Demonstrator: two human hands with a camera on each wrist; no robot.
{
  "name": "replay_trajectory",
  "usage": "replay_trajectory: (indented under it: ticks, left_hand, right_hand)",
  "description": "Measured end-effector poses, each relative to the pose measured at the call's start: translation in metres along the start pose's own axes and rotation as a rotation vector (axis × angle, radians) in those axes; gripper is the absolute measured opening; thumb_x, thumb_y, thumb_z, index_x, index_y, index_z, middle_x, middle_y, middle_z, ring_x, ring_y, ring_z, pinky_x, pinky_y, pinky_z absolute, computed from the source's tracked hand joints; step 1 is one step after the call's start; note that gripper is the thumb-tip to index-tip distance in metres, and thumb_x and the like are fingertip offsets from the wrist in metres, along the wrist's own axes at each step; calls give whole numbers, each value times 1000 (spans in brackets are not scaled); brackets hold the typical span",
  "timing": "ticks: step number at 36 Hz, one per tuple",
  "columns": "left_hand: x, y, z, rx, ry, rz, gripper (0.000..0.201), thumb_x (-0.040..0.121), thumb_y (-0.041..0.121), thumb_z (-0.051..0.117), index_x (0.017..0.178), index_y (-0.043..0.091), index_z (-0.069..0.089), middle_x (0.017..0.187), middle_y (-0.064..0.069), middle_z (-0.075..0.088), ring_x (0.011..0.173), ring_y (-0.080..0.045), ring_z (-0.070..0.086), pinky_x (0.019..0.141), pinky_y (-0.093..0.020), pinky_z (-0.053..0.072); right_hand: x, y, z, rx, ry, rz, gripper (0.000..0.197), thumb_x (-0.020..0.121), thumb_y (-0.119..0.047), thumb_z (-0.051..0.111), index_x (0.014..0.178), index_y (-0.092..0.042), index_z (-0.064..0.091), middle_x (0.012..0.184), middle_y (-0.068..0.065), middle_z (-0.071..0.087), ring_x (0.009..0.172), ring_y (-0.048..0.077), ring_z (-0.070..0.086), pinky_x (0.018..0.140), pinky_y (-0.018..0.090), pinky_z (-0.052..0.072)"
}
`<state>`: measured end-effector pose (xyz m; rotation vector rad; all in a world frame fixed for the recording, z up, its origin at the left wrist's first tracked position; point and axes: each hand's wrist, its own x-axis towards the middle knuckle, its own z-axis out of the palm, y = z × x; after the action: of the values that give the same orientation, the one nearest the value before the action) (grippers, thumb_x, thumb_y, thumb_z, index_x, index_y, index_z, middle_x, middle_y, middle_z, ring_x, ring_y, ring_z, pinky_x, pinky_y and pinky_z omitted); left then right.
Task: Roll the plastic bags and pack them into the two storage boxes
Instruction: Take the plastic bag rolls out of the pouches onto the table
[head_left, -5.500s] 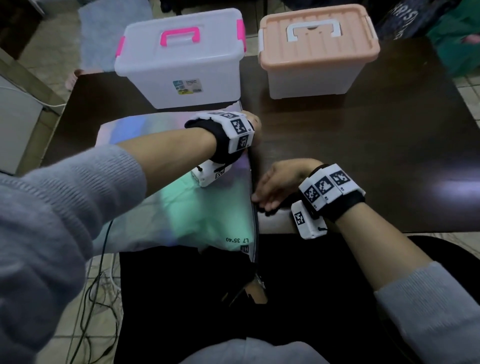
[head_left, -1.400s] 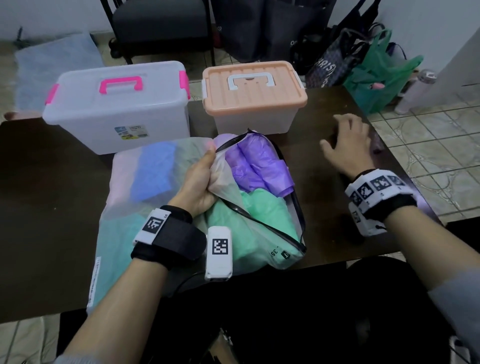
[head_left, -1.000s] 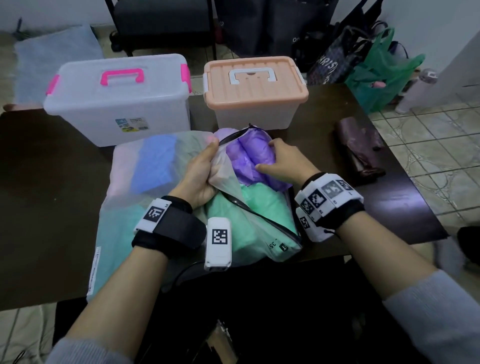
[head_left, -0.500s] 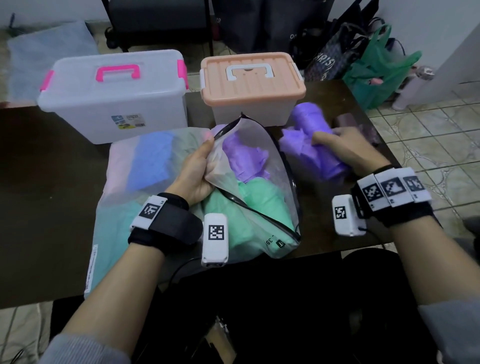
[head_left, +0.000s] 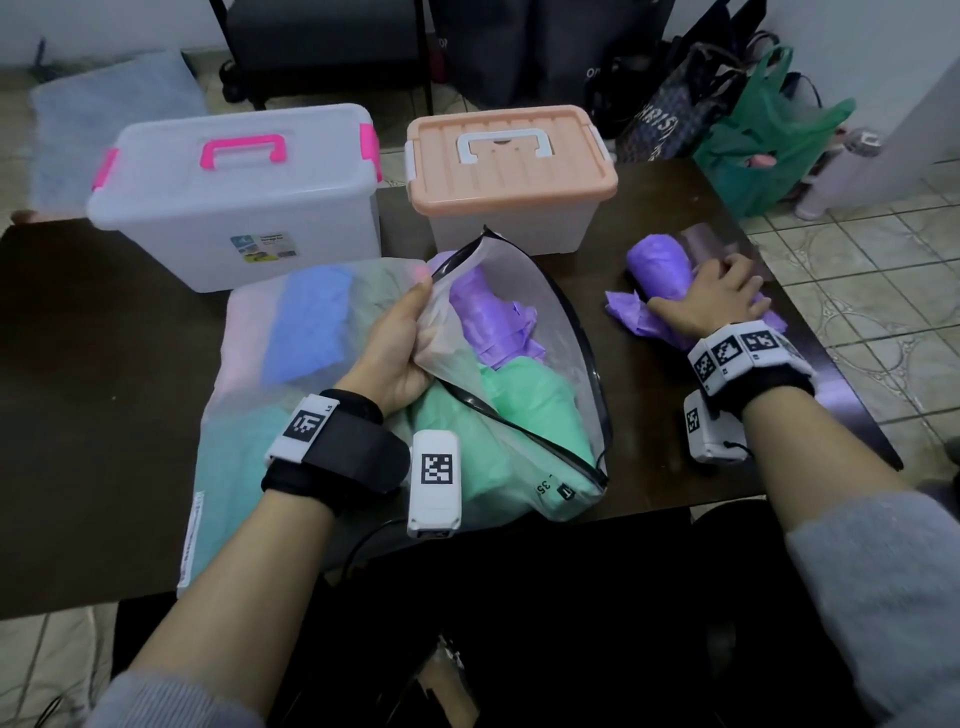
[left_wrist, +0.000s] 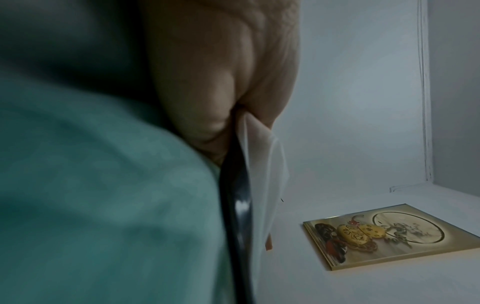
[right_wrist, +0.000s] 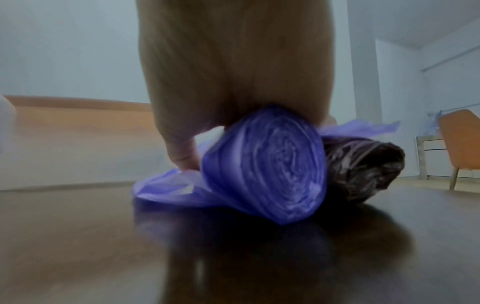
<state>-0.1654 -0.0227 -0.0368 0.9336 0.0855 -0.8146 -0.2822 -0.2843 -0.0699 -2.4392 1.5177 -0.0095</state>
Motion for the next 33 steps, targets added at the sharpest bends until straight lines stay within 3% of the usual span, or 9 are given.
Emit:
replay_trajectory:
  ticks: [7, 10, 12, 16, 20, 23, 25, 27, 33]
  left_hand:
    - [1, 1, -2, 13, -1, -10, 26, 101, 23, 40, 92, 9, 59, 64, 0, 70, 55, -7, 66, 53, -19, 53]
    - [1, 1, -3, 14, -12, -8, 27, 101, 24, 39, 93, 10, 60, 65, 0, 70, 57, -7, 67, 56, -20, 55]
    - [2, 0, -3, 21, -16, -4, 27, 101, 24, 39, 93, 9, 60, 65, 0, 70, 57, -7, 67, 57, -20, 55]
    - [4, 0, -6, 24, -7, 2, 26, 101, 25, 41, 94, 9, 60, 67, -1, 70, 59, -8, 66, 61, -20, 56]
    - [6, -2, -8, 40, -20, -2, 28, 101, 27, 39, 97, 9, 60, 68, -2, 69, 58, -9, 66, 59, -21, 56]
    - [9, -3, -9, 54, -12, -7, 28, 101, 28, 40, 98, 9, 60, 77, -4, 68, 62, -11, 67, 62, -24, 56]
    - [11, -3, -10, 57, 2, -16, 28, 101, 29, 39, 100, 9, 60, 87, -6, 66, 71, -13, 65, 69, -26, 56]
    - [13, -3, -11, 46, 20, -30, 29, 101, 29, 40, 108, 8, 58, 101, -10, 61, 83, -16, 61, 75, -28, 55]
    - [13, -4, -11, 48, 38, -65, 40, 101, 31, 38, 132, 7, 48, 124, -15, 49, 107, -26, 52, 83, -35, 53]
  right_hand:
    - [-10, -6, -15, -145, -23, -116, 88, 80, -56, 62, 144, -9, 25, 154, 19, 8, 143, 40, 4, 112, 57, 6]
    - [-30, -27, -25, 81, 305, -312, 51, 81, -35, 53, 123, -6, 48, 136, 20, 37, 128, 36, 31, 104, 45, 27]
    - [-46, -49, -31, 324, 351, -433, 30, 83, -19, 51, 109, -6, 57, 120, 17, 51, 114, 32, 45, 93, 37, 35]
    - [-77, -88, -29, 488, -68, -608, 17, 86, -13, 56, 99, -11, 66, 103, 5, 68, 91, 13, 59, 81, 20, 41]
    - [-88, -109, -13, 296, -410, -605, 41, 90, -27, 59, 126, -8, 53, 123, 8, 59, 106, 17, 57, 88, 23, 42]
    - [-86, -117, -3, 174, -522, -580, 45, 92, -34, 56, 123, -3, 51, 116, 15, 61, 102, 27, 61, 89, 33, 48]
    - [-83, -121, 4, 112, -576, -570, 33, 91, -40, 56, 91, -7, 58, 86, 12, 63, 79, 27, 60, 69, 30, 48]
    - [-81, -124, 10, 104, -573, -540, 40, 89, -44, 57, 67, -12, 48, 65, 5, 52, 60, 20, 50, 53, 26, 37]
    - [-72, -122, 22, 215, -564, -437, 49, 79, -50, 68, 59, -12, 43, 57, 1, 42, 51, 13, 40, 48, 25, 31]
